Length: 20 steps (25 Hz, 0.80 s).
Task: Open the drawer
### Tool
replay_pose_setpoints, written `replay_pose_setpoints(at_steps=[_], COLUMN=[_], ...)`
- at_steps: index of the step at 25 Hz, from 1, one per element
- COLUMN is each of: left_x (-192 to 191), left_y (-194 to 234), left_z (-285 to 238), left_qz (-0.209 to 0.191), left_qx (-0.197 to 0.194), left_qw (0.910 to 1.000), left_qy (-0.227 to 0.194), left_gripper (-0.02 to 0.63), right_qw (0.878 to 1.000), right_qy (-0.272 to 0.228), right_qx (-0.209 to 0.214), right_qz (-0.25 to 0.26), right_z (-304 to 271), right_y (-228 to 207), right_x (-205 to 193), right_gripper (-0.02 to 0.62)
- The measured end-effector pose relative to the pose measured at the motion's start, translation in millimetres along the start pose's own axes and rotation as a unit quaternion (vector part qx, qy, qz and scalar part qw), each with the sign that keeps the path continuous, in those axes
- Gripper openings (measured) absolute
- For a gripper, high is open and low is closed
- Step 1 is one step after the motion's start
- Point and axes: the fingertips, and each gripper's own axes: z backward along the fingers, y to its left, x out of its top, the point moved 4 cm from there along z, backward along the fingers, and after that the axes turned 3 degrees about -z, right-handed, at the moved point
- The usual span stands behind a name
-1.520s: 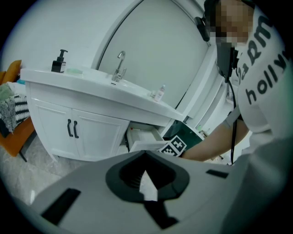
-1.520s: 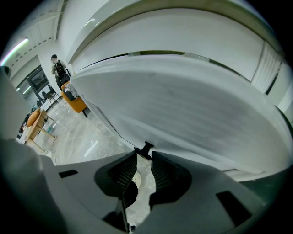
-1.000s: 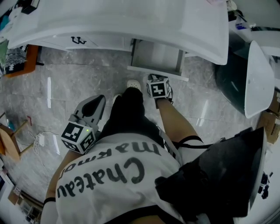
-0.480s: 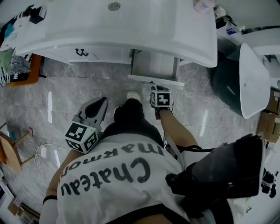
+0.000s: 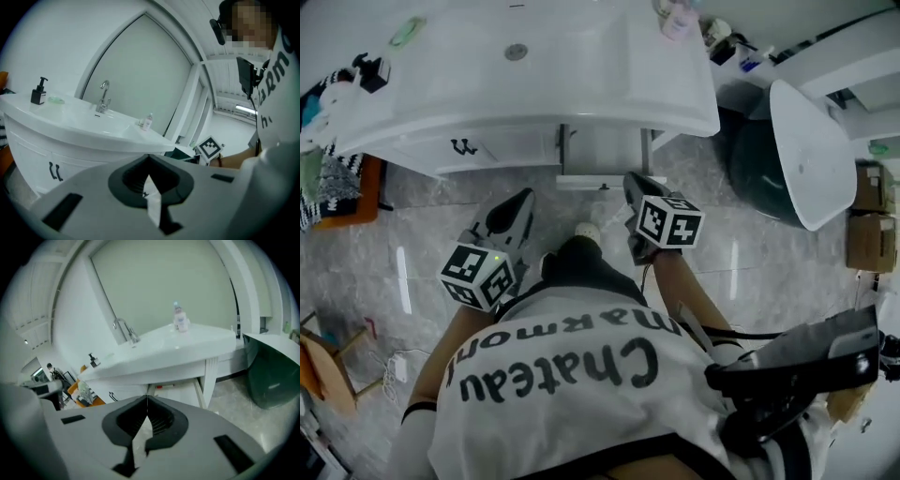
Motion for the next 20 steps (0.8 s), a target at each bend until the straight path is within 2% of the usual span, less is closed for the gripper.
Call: replay_pose_setpoints(at_steps=[4, 7, 12, 16, 20], left_x=[30.2, 41.2, 42.4, 43.5, 35.2], left_y=[-20.2, -34.2, -56.5, -80.5, -104.7], left_z=[-8.7, -12.0, -20.8, -26.3, -29.2], left_qz=[0.005, -0.006, 0.016, 0.032, 0.030], left_qx=[-0.023, -0.020, 0.006, 0.022, 0.036], left_qw=[0.9989, 0.9984, 0.9981, 0.9963, 0.9955], left_qy=[-0.041, -0.053, -0.059, -0.077, -0.083], left_gripper=[0.008, 0.008, 0.008, 0.008, 0.008], right_qw=[0.993, 0.983, 0.980, 0.979, 0.976], right_qy=[-0.078, -0.114, -0.113, -0.092, -0.083], right_qx=[0.082, 0.141, 0.152, 0.167, 0.180], right_qz=[-0.015, -0.009, 0.055, 0.075, 0.093], right_z=[46.0, 72.4, 95.8, 108.3, 122.7], right_y=[25.9, 38.7, 28.3, 15.6, 4.5], right_x=[54.8, 80.4, 90.7, 86.1, 77.5], right_gripper=[0.011, 0.011, 0.011, 0.011, 0.011])
